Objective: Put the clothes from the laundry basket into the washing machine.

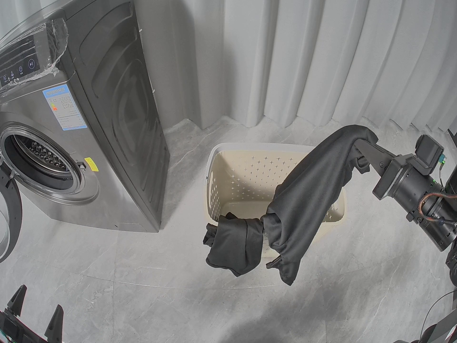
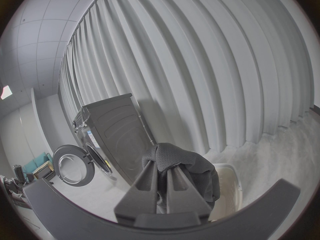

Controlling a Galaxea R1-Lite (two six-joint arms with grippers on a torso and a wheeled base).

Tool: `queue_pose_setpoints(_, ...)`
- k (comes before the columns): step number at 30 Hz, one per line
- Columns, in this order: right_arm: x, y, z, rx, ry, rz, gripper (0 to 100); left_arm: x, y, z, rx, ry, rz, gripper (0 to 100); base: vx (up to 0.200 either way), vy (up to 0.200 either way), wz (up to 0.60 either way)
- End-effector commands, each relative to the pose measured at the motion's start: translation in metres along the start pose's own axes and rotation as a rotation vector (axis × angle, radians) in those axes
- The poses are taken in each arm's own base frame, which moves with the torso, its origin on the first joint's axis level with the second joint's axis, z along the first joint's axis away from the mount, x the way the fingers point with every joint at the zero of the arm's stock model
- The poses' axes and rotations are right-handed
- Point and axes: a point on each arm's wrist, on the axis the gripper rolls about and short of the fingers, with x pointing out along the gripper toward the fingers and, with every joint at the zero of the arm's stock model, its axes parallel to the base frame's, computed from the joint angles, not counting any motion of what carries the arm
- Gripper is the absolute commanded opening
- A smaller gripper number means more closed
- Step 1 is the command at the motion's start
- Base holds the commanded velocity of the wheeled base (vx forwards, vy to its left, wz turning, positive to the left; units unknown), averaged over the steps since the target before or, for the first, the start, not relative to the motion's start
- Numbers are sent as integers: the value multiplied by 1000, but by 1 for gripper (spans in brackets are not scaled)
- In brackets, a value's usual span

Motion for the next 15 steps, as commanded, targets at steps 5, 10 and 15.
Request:
queue_pose_setpoints(5,-6,-3,6,-18,-6,-119,0,0,0,-5,-1,3,-1,100,-200,0,0)
queue_pose_setpoints(10,-6,-3,7,-19,-13,-121,0,0,0,-5,-1,3,-1,100,-160,0,0)
queue_pose_setpoints(15,-7,0,6,-15,-14,-101,0,0,0,-5,-9,3,1,100,0,0,0)
